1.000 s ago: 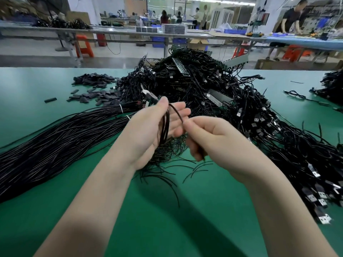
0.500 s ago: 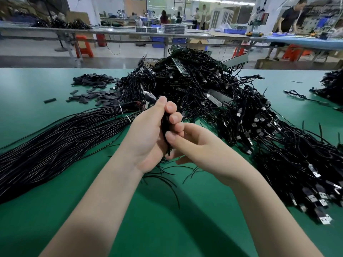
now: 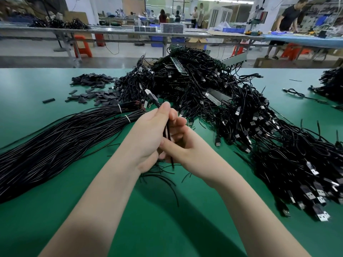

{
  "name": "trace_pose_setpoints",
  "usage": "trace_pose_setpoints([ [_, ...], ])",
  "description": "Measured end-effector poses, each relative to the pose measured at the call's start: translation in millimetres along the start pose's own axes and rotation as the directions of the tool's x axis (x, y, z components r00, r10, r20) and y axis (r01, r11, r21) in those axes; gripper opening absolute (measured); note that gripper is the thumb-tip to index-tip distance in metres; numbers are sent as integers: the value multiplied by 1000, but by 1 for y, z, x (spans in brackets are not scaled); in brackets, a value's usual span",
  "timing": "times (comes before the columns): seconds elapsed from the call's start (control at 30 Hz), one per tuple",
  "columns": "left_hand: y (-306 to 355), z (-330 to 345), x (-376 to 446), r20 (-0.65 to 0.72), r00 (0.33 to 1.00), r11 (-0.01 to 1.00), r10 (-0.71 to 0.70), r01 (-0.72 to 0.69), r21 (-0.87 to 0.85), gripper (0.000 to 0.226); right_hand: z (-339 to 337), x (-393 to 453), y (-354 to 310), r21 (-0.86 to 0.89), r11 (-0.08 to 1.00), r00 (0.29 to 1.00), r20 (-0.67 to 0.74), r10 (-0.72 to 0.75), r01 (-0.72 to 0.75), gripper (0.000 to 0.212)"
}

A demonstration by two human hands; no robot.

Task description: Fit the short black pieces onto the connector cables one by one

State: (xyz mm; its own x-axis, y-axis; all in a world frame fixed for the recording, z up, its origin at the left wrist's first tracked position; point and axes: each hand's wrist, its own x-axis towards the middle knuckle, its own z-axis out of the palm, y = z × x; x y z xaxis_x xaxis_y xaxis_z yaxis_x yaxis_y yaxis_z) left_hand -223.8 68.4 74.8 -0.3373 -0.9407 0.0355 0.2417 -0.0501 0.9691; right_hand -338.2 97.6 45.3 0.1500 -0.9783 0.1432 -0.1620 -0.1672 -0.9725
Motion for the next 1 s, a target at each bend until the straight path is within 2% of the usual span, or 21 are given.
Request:
trace_pose_setpoints([
  [0.1, -3, 0, 3, 18, 1000, 1000, 5, -5, 6, 38, 0, 1, 2, -123, 992, 999, -29, -34, 30, 11],
  [0.17, -3, -4, 5, -4, 999, 986, 34, -33, 161, 41, -4, 2, 2, -237, 971, 999, -41, -36, 25, 17],
  [0.27, -8, -8, 8, -103, 983, 828, 151, -69, 556, 43, -8, 2, 5, -508, 861, 994, -87, -67, 14, 24],
  [0.33, -10, -8, 9, -112, 974, 727, 197, -69, 683, 46, -4, 4, 9, -608, 794, 993, -100, -59, -14, 22],
  [0.4, -11, -9, 11, -113, 970, 580, 214, -33, 814, 54, 1, 7, 18, -666, 745, 993, -112, -45, -41, 25],
  [0.43, -12, -10, 10, -122, 966, 514, 227, -13, 858, 57, 1, 9, 22, -667, 743, 994, -108, -33, -48, 26],
  [0.5, -13, -16, 8, -168, 938, 402, 304, 34, 915, 53, -3, 12, 29, -570, 817, 996, -81, 47, -85, 28],
  [0.57, -11, -24, 7, -165, 876, 285, 454, 32, 958, 37, -13, 13, 35, -317, 921, 974, -52, 220, -225, 24],
  [0.6, -10, -28, 7, -90, 869, 221, 486, -23, 975, 26, -19, 12, 38, -181, 935, 951, -6, 310, -306, 23],
  [0.63, -11, -31, 8, 45, 889, 139, 455, -121, 983, 32, -25, 10, 40, -73, 926, 925, 69, 374, -369, 23],
  [0.67, -12, -34, 11, 212, 907, 64, 363, -251, 966, 50, -30, 8, 42, 0, 909, 898, 150, 413, -417, 24],
  [0.73, -16, -35, 15, 437, 895, 16, 92, -440, 898, 70, -38, 5, 43, 50, 872, 846, 275, 457, -487, 27],
  [0.8, -22, -35, 18, 510, 858, -24, -61, -512, 859, 69, -44, 2, 43, -34, 847, 792, 335, 510, -531, 29],
  [0.93, -29, -41, 21, 547, 832, -188, -95, -555, 811, 55, -49, -4, 40, -261, 800, 692, 403, 599, -540, 28],
  [0.97, -31, -42, 20, 549, 828, -161, -116, -561, 812, 55, -50, -5, 39, -294, 793, 674, 419, 609, -534, 27],
  [1.0, -33, -42, 19, 537, 831, -75, -142, -550, 832, 54, -51, -6, 37, -323, 789, 656, 439, 614, -523, 27],
])
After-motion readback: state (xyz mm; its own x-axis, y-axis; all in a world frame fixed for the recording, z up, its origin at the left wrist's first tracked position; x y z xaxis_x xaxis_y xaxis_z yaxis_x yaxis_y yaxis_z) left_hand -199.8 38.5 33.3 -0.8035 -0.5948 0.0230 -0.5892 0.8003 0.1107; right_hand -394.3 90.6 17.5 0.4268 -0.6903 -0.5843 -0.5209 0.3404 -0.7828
